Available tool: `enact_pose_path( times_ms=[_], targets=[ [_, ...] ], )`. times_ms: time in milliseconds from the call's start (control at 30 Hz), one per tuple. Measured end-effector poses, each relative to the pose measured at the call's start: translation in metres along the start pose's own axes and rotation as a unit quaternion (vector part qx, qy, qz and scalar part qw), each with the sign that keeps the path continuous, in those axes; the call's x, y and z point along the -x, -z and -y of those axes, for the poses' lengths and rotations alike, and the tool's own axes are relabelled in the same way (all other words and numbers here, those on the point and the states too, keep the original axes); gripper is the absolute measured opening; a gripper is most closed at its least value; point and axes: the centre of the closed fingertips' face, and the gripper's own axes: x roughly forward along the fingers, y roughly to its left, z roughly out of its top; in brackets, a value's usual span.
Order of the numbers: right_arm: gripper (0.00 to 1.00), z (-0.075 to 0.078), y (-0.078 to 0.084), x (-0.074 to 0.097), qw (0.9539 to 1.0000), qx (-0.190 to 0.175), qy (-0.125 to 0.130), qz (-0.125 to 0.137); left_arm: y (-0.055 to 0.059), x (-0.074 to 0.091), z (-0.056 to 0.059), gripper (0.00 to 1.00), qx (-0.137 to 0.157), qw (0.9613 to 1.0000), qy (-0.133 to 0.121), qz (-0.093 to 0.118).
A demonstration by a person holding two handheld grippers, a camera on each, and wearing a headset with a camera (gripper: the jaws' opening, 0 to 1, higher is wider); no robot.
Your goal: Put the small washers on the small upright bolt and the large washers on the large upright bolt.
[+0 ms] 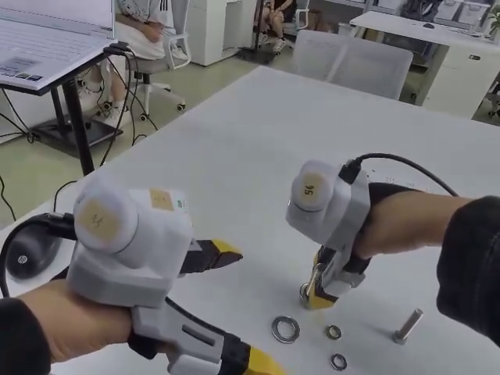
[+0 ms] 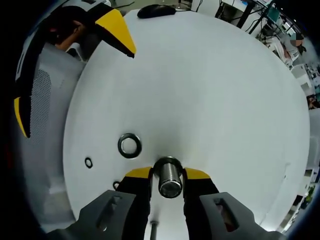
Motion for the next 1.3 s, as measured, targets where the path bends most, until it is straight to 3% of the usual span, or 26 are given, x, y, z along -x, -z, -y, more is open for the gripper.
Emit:
enact_pose_path(
  times_ms=[800,1300],
  targets=[
    [0.32,0.004,0.019,0.018,0.9991,-0.038,0.013,0.017,-0.002,0.000,0.000,0.94,-0.003,1.0000,0.000,0.002],
    [0.32,-0.016,0.032,0.023,0.9984,-0.051,0.016,0.018,-0.004,0.001,0.000,0.93,-0.005,1.0000,0.002,0.005]
  ],
)
